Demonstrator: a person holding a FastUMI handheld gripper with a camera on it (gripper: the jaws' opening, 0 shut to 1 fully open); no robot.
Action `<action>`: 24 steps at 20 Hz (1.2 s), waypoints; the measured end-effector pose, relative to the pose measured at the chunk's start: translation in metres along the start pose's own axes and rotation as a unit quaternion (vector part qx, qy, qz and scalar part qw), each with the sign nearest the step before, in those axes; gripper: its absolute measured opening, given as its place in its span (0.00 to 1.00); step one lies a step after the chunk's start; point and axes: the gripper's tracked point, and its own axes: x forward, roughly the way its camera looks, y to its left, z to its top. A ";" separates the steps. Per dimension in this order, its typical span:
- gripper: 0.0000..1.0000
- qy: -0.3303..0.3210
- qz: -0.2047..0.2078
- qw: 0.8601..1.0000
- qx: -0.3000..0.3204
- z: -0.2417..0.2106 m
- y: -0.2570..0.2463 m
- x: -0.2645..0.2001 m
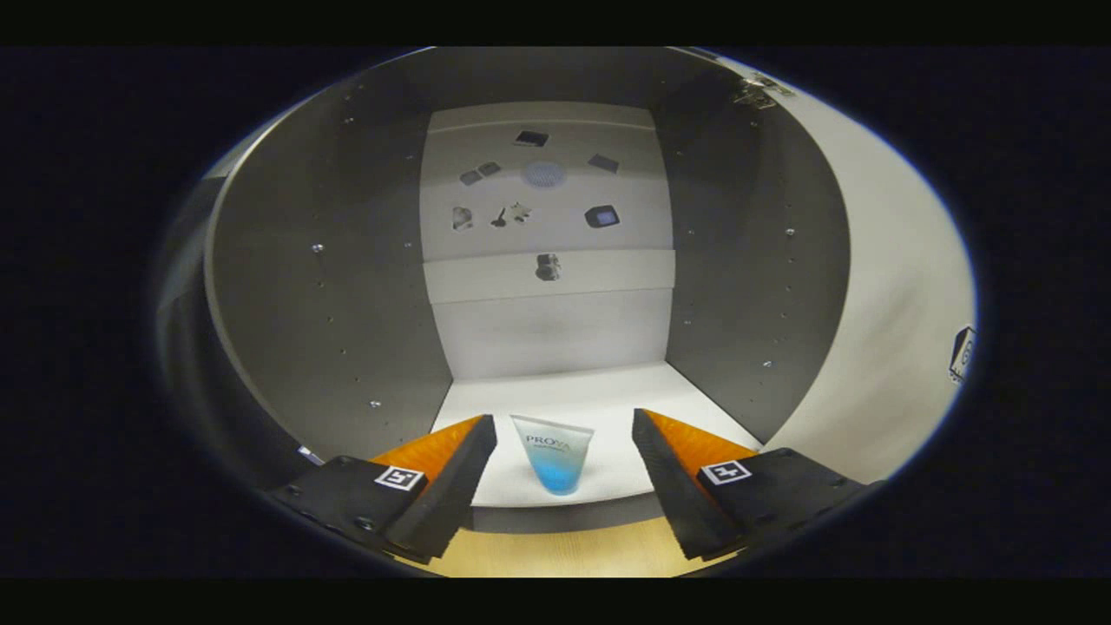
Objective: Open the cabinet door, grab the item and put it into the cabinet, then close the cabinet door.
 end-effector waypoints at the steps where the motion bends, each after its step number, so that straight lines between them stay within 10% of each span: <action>1: 1.00 -0.010 -0.001 1.000 -0.002 0.000 0.001 -0.013; 24: 1.00 -0.103 -0.119 0.987 0.019 -0.068 -0.154 -0.348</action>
